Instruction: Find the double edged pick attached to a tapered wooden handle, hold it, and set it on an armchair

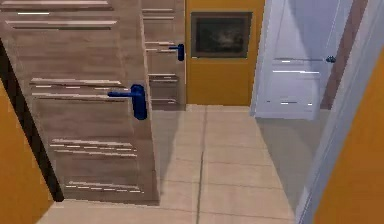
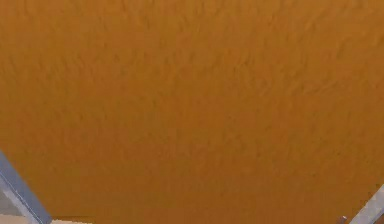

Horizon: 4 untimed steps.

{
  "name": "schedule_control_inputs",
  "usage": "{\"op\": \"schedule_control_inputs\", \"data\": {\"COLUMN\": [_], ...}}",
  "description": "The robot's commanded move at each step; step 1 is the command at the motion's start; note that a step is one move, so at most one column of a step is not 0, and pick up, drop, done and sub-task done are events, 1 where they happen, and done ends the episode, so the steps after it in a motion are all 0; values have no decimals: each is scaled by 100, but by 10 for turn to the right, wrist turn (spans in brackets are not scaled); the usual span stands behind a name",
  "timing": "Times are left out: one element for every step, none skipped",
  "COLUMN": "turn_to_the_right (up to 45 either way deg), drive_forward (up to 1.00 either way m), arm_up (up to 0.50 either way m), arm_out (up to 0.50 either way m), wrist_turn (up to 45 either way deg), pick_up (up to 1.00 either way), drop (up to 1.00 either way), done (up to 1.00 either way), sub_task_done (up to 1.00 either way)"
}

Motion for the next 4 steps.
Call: {"op": "schedule_control_inputs", "data": {"turn_to_the_right": [0, 120, 0, 90], "drive_forward": [80, 0, 100, 0], "arm_up": [0, 0, 0, 0], "arm_out": [0, 0, 0, 0], "wrist_turn": [0, 0, 0, 0], "pick_up": [0, 0, 0, 0], "drop": [0, 0, 0, 0], "done": [0, 0, 0, 0], "sub_task_done": [0, 0, 0, 0]}}
